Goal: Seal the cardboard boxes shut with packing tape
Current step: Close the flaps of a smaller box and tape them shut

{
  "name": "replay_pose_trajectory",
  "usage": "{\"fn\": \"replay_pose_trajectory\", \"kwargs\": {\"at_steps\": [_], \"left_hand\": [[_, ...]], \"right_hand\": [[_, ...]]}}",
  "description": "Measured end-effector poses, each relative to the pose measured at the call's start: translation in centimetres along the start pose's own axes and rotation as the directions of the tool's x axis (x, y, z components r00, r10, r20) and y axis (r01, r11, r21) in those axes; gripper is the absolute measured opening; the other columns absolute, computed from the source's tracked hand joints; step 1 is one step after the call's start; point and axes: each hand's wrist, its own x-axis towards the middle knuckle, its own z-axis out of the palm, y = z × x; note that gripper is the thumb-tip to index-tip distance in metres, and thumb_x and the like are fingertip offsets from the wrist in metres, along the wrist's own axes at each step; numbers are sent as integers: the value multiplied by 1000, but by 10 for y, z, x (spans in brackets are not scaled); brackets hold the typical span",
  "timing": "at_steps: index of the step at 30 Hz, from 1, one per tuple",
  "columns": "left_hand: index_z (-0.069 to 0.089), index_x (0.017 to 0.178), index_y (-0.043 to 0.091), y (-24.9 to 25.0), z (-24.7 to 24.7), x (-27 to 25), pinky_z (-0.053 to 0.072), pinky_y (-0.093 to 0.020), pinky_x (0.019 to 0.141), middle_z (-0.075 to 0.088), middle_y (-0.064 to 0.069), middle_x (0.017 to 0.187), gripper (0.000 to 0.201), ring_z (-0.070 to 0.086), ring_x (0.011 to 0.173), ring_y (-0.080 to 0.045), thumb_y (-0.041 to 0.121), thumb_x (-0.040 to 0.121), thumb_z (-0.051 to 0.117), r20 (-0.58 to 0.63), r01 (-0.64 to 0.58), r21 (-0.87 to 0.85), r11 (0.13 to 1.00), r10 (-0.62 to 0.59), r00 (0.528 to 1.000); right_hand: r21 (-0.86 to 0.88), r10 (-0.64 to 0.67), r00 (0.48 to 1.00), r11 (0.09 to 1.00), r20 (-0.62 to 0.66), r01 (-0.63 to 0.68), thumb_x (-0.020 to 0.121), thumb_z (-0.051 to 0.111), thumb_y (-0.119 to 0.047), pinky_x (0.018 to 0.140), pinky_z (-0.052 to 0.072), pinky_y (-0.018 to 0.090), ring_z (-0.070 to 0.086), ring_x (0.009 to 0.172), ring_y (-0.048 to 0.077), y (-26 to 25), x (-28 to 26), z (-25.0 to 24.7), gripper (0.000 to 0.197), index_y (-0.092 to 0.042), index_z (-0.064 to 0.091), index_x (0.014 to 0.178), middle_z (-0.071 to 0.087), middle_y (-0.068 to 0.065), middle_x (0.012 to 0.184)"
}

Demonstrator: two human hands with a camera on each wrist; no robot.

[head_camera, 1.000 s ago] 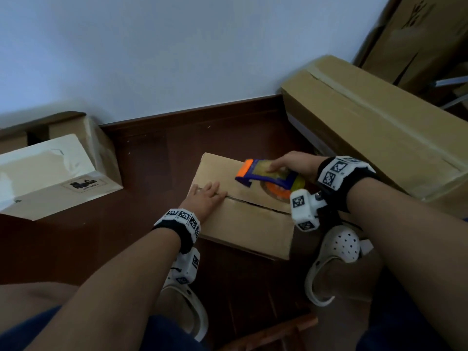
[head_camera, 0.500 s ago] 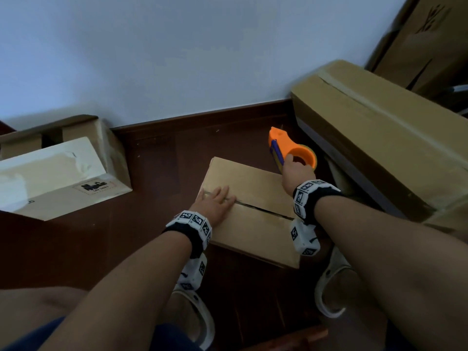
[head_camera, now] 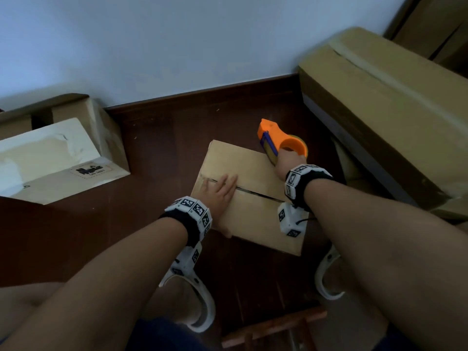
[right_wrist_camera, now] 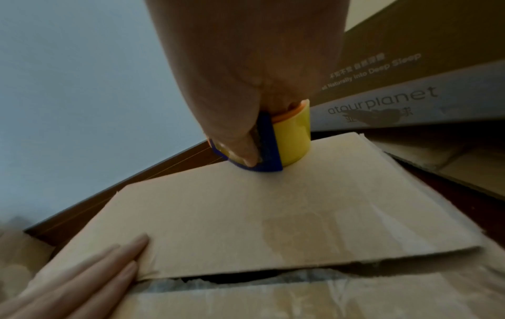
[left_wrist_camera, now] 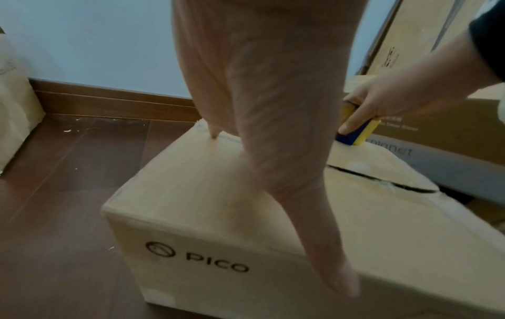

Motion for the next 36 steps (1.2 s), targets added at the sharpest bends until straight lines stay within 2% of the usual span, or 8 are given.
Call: {"fn": "replay_pose_trajectory", "kwargs": {"at_steps": [3, 8, 11, 17, 26, 29, 32, 36], "left_hand": [[-24, 148, 3, 2, 5, -2, 11, -63, 113, -30, -12, 156, 152, -17, 146, -33, 87, 54, 61, -23, 1, 9, 1000, -1, 1000], [-20, 147, -1, 1, 8, -3, 1, -62, 113, -26, -17, 156, 150, -13, 147, -35, 93, 54, 50, -82, -1, 85, 996, 8, 997], [-16, 148, -2, 0, 4, -2, -2, -63, 115, -26, -18, 156, 152, -14, 147, -32, 95, 51, 48, -126, -12, 110, 994, 26, 992], [-16, 149, 1, -4, -5, 1, -9, -59, 115, -24, -18, 157, 151, -21, 146, -29, 92, 52, 53, -125, -56, 93, 994, 68, 990], [-16, 149, -1, -5, -11, -1, -15, -52, 116, -22, -18, 158, 148, -18, 147, -28, 93, 56, 50, -100, -76, 115, 990, 87, 991], [-17, 149, -1, -3, -11, 0, -15, -51, 116, -22, -18, 157, 149, -17, 147, -28, 93, 55, 50, -98, -66, 101, 993, 76, 992], [-18, 149, -1, 1, -13, 2, -14, -50, 117, -23, -17, 158, 150, -17, 147, -27, 93, 54, 52, -99, -57, 64, 996, 63, 993], [-17, 149, 1, 4, -15, 4, -14, -49, 116, -21, -15, 158, 152, -15, 148, -26, 92, 51, 55, -99, -60, 26, 998, 62, 993]], "right_hand": [[59, 15, 1000, 998, -3, -15, 94, 51, -18, 76, 41, 36, 60, 98, 31, 0, 4, 1, 15, -8, 59, 103, 64, 13, 105], [78, -22, 999, 997, -32, 25, 97, 47, -31, 81, 40, 37, 59, 95, 30, 6, 3, 2, 23, -10, 56, 98, 61, 10, 96], [42, -78, 997, 996, -22, 79, 98, 44, -30, 91, 39, 39, 59, 96, 30, 8, 0, 5, 21, -11, 52, 99, 62, 10, 98], [-16, -138, 989, 990, -48, 137, 99, 43, -30, 96, 35, 40, 60, 97, 29, 14, 2, 13, 24, -12, 52, 111, 64, 10, 102], [-10, -155, 987, 988, -44, 155, 97, 46, -27, 94, 36, 39, 59, 94, 28, 15, -2, 13, 17, -12, 51, 105, 63, 9, 100], [93, -152, 981, 982, -118, 164, 94, 52, -27, 88, 42, 38, 60, 91, 28, 16, -8, 12, 14, -13, 51, 97, 60, 6, 90], [407, -62, 978, 902, -201, 141, 88, 61, -22, 75, 47, 38, 59, 86, 26, 17, -20, 9, 22, -8, 52, 102, 58, 9, 91], [737, -82, 996, 675, 25, 37, 77, 74, -12, 89, 49, 41, 58, 101, 24, 17, -27, 0, 53, -11, 44, 120, 58, 8, 109]]}}
